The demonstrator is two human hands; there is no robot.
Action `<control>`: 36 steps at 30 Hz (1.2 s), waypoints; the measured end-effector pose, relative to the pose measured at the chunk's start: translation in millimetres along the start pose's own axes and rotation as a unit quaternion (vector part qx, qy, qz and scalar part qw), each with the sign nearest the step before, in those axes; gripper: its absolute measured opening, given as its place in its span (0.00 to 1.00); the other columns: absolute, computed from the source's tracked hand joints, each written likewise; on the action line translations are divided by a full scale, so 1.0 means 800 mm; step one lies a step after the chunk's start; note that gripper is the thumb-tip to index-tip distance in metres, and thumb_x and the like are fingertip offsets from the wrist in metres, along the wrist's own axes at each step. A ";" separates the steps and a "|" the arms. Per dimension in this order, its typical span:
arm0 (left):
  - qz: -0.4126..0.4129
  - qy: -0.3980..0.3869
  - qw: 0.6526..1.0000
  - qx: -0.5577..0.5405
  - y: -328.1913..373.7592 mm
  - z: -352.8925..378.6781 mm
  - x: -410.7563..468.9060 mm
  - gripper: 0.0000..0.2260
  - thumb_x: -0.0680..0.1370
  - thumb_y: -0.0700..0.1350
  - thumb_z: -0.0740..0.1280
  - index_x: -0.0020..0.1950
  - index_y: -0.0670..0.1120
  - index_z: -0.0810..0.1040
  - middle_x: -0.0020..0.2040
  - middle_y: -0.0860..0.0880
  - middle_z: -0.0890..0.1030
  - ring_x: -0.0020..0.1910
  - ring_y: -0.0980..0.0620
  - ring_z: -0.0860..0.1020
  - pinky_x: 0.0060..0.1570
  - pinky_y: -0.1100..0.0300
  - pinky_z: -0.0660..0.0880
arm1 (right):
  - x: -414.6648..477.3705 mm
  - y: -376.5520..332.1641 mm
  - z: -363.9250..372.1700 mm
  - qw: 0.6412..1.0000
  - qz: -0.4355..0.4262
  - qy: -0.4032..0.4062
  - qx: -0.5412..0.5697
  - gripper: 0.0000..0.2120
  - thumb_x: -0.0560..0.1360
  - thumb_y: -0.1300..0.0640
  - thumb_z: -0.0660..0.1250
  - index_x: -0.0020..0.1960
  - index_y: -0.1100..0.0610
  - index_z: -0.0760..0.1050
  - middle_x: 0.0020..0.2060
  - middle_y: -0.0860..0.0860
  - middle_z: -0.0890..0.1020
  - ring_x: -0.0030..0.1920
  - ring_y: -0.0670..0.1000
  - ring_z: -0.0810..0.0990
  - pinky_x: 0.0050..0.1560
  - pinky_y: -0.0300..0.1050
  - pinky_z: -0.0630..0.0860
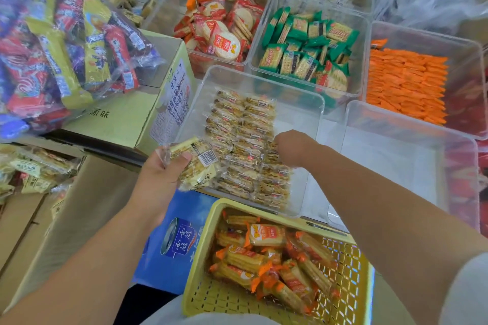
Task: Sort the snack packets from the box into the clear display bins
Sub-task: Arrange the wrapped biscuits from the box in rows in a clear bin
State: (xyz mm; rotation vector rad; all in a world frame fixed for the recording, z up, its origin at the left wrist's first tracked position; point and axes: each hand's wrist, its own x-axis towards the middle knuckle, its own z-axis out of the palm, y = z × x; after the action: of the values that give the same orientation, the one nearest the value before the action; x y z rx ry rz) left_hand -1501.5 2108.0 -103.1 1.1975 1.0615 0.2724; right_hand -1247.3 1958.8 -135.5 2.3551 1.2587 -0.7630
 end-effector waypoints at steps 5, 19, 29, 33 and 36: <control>-0.040 -0.010 0.997 -0.064 0.012 -0.003 0.001 0.16 0.83 0.41 0.67 0.70 0.39 0.74 0.60 0.41 0.85 0.61 0.41 0.83 0.62 0.46 0.78 | 0.002 -0.013 0.002 1.000 0.003 -0.025 -0.011 0.07 0.77 0.68 0.62 0.50 0.59 0.75 0.35 0.50 0.71 0.38 0.50 0.74 0.40 0.43 0.73; -0.090 -0.058 0.980 -0.168 0.041 0.000 -0.064 0.17 0.71 0.47 0.74 0.58 0.44 0.81 0.55 0.40 0.86 0.47 0.43 0.87 0.38 0.51 0.84 | -0.130 -0.067 -0.035 0.899 -0.172 0.231 0.331 0.36 0.75 0.46 0.70 0.79 0.42 0.59 0.76 0.47 0.68 0.75 0.49 0.66 0.72 0.47 0.67; -0.092 -0.109 0.990 0.019 0.048 0.005 -0.112 0.20 0.75 0.65 0.68 0.54 0.52 0.87 0.54 0.45 0.88 0.52 0.46 0.87 0.52 0.48 0.80 | -0.205 -0.086 -0.014 0.811 -0.328 0.272 0.400 0.25 0.77 0.57 0.74 0.73 0.53 0.74 0.68 0.46 0.79 0.68 0.47 0.76 0.68 0.48 0.73; -0.063 -0.083 0.991 0.082 0.044 0.000 -0.124 0.24 0.71 0.75 0.65 0.59 0.64 0.83 0.64 0.53 0.84 0.64 0.49 0.81 0.66 0.42 0.74 | -0.220 -0.083 -0.003 0.711 -0.182 0.235 0.637 0.12 0.80 0.53 0.69 0.62 0.43 0.77 0.46 0.41 0.85 0.48 0.43 0.84 0.48 0.36 0.77; -0.018 -0.114 0.985 0.128 0.040 -0.004 -0.129 0.29 0.65 0.78 0.61 0.62 0.70 0.77 0.65 0.59 0.81 0.68 0.50 0.77 0.68 0.40 0.72 | -0.226 -0.088 0.001 0.634 -0.174 0.148 0.738 0.07 0.82 0.57 0.66 0.58 0.50 0.79 0.49 0.50 0.87 0.51 0.50 0.86 0.45 0.39 0.81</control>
State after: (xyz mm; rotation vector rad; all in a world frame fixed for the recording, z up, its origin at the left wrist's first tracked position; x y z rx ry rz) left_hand -1547.1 2053.2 -21.4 1.4008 0.9344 -0.0309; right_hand -1389.6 1879.4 -29.5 3.5358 1.4449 -2.3107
